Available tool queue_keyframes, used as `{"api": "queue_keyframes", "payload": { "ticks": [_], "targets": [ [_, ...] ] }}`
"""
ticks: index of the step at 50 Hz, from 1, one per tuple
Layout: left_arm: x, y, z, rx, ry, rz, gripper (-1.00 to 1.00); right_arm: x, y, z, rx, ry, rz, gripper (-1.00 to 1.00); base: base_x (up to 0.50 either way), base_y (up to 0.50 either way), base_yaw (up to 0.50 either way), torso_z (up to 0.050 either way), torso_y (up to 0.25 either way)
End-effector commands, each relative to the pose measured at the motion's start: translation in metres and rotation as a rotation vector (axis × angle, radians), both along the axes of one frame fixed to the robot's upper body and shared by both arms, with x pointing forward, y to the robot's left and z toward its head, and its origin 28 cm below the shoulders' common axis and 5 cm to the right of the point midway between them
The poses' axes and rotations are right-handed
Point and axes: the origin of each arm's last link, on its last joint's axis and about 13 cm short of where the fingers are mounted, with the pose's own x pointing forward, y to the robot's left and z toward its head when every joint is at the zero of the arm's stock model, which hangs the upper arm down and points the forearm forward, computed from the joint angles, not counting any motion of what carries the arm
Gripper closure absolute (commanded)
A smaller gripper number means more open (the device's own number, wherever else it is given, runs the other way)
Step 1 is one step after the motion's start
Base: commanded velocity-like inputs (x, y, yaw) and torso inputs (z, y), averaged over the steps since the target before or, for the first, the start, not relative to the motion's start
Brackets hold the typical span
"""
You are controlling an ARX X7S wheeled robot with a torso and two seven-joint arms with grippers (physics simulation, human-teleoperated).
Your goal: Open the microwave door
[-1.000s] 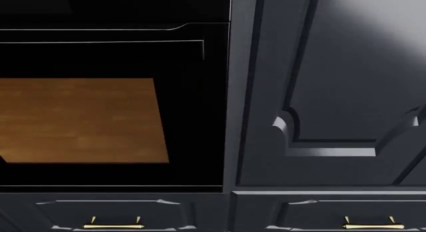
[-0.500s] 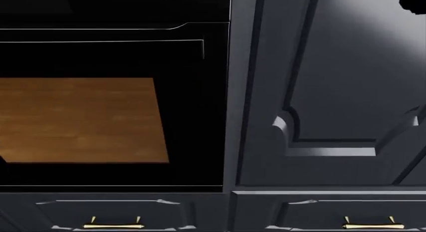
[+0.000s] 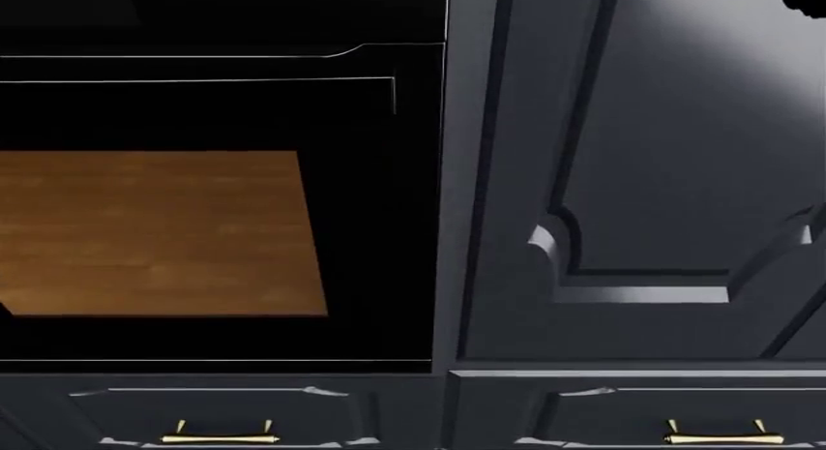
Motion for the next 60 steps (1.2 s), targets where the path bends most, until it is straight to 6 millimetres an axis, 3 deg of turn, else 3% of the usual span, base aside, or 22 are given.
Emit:
{"api": "queue_keyframes", "payload": {
  "ticks": [1, 27, 54, 55, 60],
  "targets": [
    [-0.083, 0.011, 0.042, -0.017, -0.331, -0.013, 1.0, -0.006, 0.004, 0.006, -0.016, -0.009, -0.005, -1.0, 0.0, 0.0, 0.0, 0.01, 0.011],
    [-0.143, 0.031, 0.03, -0.004, -0.411, -0.004, 1.0, -0.007, 0.006, 0.0, -0.01, -0.006, 0.002, -1.0, 0.0, 0.0, 0.0, 0.002, 0.005],
    [-0.176, 0.043, 0.012, -0.023, -0.46, -0.02, 1.0, -0.008, 0.009, -0.001, -0.01, -0.004, 0.01, -1.0, 0.0, 0.0, 0.0, 0.002, 0.006],
    [-0.177, 0.043, 0.011, -0.029, -0.466, -0.023, -1.0, -0.008, 0.009, -0.001, -0.01, -0.003, 0.009, -1.0, 0.0, 0.0, 0.0, 0.011, 0.0],
    [-0.188, 0.046, 0.009, -0.061, -0.54, -0.006, -1.0, -0.011, 0.009, 0.0, -0.013, -0.004, 0.003, -1.0, 0.0, 0.0, 0.0, 0.0, 0.002]
  ]
}}
